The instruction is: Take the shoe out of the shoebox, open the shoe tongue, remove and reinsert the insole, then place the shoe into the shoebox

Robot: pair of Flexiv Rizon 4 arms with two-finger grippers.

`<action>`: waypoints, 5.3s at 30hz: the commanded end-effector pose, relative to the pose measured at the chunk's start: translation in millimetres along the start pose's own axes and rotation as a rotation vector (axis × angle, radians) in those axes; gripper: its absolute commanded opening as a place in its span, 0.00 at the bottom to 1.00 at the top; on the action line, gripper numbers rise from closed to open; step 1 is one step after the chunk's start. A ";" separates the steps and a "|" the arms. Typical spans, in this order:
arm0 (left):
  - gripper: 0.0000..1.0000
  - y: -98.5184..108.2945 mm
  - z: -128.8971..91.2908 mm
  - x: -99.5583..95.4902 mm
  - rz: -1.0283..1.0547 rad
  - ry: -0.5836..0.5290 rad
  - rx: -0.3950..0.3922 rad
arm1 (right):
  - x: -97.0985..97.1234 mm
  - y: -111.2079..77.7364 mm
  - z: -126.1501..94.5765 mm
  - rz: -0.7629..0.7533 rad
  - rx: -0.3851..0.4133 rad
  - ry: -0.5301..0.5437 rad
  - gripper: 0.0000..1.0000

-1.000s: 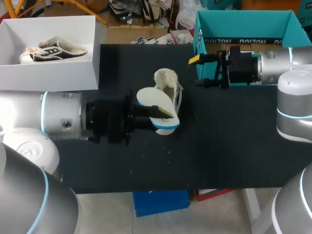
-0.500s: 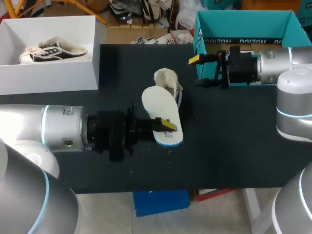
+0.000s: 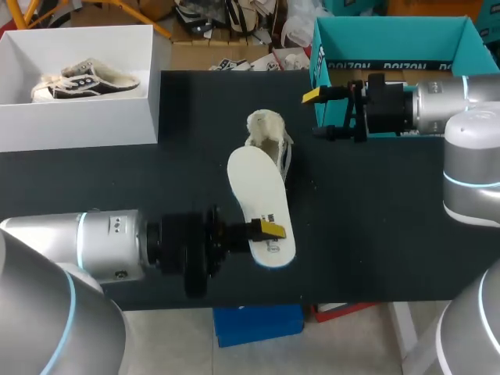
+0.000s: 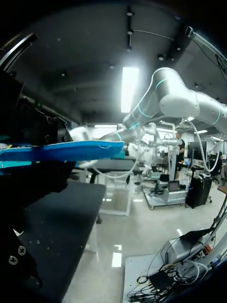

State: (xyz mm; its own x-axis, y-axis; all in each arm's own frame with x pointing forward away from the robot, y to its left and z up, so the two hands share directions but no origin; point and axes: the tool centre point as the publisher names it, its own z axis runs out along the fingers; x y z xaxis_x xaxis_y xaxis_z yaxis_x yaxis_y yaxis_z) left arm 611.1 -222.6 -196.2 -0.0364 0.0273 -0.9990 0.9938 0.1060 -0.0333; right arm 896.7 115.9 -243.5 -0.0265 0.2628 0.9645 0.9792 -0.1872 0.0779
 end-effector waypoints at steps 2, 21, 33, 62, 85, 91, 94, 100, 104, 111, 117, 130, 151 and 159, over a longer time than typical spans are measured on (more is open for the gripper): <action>0.00 -2.3 1.1 1.1 0.004 -0.005 -0.011 | -0.4 -0.3 1.7 0.000 -0.003 -0.001 1.00; 0.00 16.3 18.5 43.5 0.186 -0.090 0.053 | -0.4 -0.3 1.7 0.000 -0.003 -0.001 1.00; 0.00 72.6 23.8 67.7 0.218 -0.103 0.074 | -0.4 -0.3 1.7 0.000 -0.003 -0.001 1.00; 0.00 192.2 33.2 63.1 0.226 -0.054 0.072 | -0.4 -0.3 1.7 0.000 -0.003 -0.001 1.00; 0.00 192.2 33.2 63.1 0.226 -0.054 0.072 | 5.6 -14.9 28.4 -0.050 0.231 0.115 1.00; 0.00 192.2 33.2 63.1 0.226 -0.054 0.072 | 1.7 -28.3 47.2 -0.039 0.237 0.131 1.00; 0.00 192.2 33.2 63.1 0.226 -0.054 0.072 | -2.7 -36.2 53.8 -0.025 0.229 0.143 0.94; 0.00 192.2 33.2 63.1 0.226 -0.054 0.072 | -6.6 -45.1 60.5 -0.010 0.211 0.155 0.75; 0.00 192.2 33.2 63.1 0.226 -0.054 0.072 | -6.9 -45.4 61.5 -0.012 0.200 0.157 0.46; 0.00 192.2 33.2 63.1 0.226 -0.054 0.072 | -5.3 -42.5 62.1 -0.026 0.195 0.148 0.00; 0.00 192.2 33.2 63.1 0.226 -0.054 0.072 | -5.3 -42.5 62.1 -0.026 0.195 0.148 0.00; 1.00 176.6 -12.5 39.8 0.173 0.440 0.014 | -5.3 -42.5 62.1 -0.026 0.195 0.148 0.00; 1.00 160.5 -65.5 -13.2 0.187 1.037 -0.158 | -5.3 -42.5 62.1 -0.026 0.195 0.148 0.00; 1.00 160.5 -65.5 -13.2 0.187 1.037 -0.158 | -5.3 -42.5 62.1 -0.026 0.195 0.148 0.00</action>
State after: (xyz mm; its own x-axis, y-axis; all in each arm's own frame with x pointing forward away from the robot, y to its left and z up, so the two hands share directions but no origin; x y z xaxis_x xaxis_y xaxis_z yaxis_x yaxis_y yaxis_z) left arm 762.8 -138.0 -188.9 0.0426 0.7061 -0.7068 0.9708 0.1379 0.1963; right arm 868.0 180.0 -267.4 -0.0675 0.1184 0.9907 0.9977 0.0097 0.0668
